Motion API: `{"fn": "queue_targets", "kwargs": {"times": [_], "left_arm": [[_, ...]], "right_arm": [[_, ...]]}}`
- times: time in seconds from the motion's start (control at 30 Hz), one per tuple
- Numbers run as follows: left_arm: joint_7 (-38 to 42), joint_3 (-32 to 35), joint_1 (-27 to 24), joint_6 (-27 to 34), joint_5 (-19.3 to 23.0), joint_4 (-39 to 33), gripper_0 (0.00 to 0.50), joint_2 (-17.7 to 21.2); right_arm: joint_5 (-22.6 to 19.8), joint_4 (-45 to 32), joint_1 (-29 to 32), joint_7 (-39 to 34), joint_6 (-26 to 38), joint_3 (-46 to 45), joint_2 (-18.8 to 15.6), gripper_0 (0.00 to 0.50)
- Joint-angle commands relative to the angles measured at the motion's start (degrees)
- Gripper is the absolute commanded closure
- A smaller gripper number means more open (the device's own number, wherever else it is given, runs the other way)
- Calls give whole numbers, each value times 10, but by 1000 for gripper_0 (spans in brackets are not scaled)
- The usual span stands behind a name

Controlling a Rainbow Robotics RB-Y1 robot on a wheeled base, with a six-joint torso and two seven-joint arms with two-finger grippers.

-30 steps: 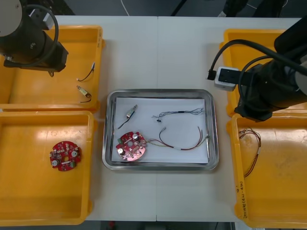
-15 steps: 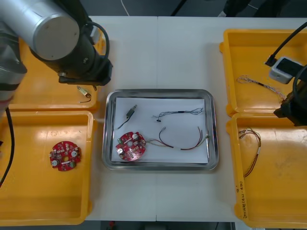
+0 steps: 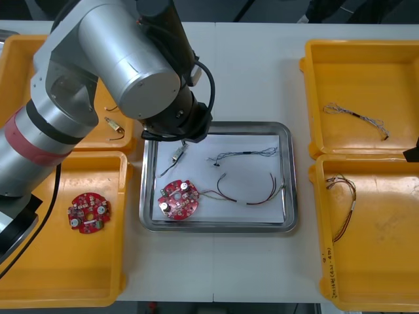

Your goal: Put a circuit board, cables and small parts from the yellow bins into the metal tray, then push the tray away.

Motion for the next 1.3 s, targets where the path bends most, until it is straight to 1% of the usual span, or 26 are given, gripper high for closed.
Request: {"fn": "queue_targets", "kwargs": {"times": [0.03,0.23,0.4,0.63,0.9,1.3], "left_arm": [[56,-32,-28,-32,-15,25,499,-26],[54,-62,-31,-67,-31,67,499,-38],[52,-82,-31,-88,-40,92,499,-43],[45,-104,-31,-102,-46,125,499,-44],[45,-123,-31,-122,-39,157,499,-44],[49,-141,-30,-138,-36,173,493,-44]], "right_arm": [[-12,-18,44,-71,2,-44,-24,0],[-30,-18,68,-139,2,-58,-24,0],[-39,-18,86,-176,2,-66,-24,0],[-39,-18,108,-188,2,-78,-24,0],[-45,-7,113,-196,2,-87,-24,0],[-44,-1,113,-198,2,-90,-24,0]]}}
